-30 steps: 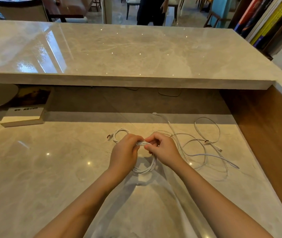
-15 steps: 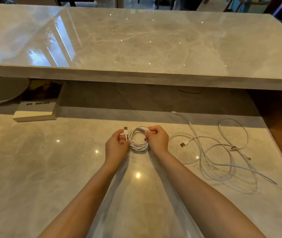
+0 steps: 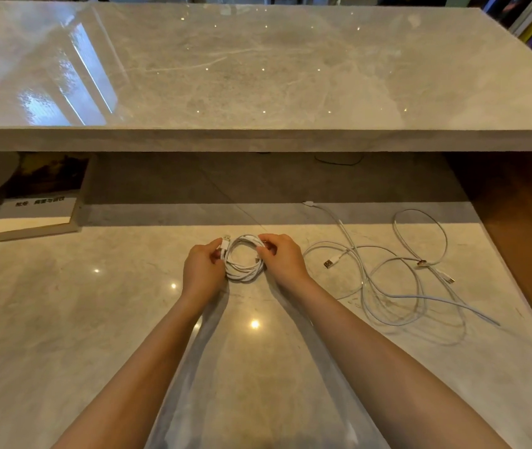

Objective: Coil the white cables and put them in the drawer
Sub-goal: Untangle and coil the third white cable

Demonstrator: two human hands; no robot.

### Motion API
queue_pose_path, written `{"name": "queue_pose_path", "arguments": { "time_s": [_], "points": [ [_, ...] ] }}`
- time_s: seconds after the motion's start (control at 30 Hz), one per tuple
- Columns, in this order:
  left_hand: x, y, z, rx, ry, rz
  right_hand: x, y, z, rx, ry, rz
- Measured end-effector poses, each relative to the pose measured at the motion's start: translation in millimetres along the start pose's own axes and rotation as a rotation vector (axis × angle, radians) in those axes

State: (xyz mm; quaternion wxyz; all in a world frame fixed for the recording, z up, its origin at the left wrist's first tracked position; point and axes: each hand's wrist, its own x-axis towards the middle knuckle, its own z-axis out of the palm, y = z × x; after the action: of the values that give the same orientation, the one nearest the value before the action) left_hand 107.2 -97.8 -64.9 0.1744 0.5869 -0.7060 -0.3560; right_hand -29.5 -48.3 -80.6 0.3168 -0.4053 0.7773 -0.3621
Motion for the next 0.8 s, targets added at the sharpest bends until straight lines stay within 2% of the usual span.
{"name": "queue_pose_path", "arguments": {
  "time_s": [0.17,0.27,0.37,0.47,0.57,0.67,0.8],
  "points": [
    [6.0,0.5,-4.1,0.045,0.007,-0.057,-12.3,0.3,-17.0,-0.040,-0.055,-0.002],
    [5.8,5.4,-6.2,0.111,0.087,-0.062,-27.2,6.4,-43.4,-0.106,-0.005,-0.040],
    [-7.8,24.1,4.1,0.114,0.139,0.104,-42.5,19.9,-82.6,-0.275,0.123,-0.045],
    [-31.2,55.0,40.5,0.091,-0.019,0.352,-58.3,36.9,-120.3,-0.710,0.151,0.022],
    [-49.1,74.6,90.1,0.155,-0.225,0.500,-80.7,54.0,-137.5,-0.922,0.009,0.072],
    [-46.6,81.4,121.3,0.219,-0.274,0.508,-102.3,78.9,-137.6,-0.874,-0.101,0.059],
    [-37.3,91.8,136.1,0.315,-0.254,0.494,-112.6,99.5,-148.4,-0.614,0.007,0.162]
  ]
}}
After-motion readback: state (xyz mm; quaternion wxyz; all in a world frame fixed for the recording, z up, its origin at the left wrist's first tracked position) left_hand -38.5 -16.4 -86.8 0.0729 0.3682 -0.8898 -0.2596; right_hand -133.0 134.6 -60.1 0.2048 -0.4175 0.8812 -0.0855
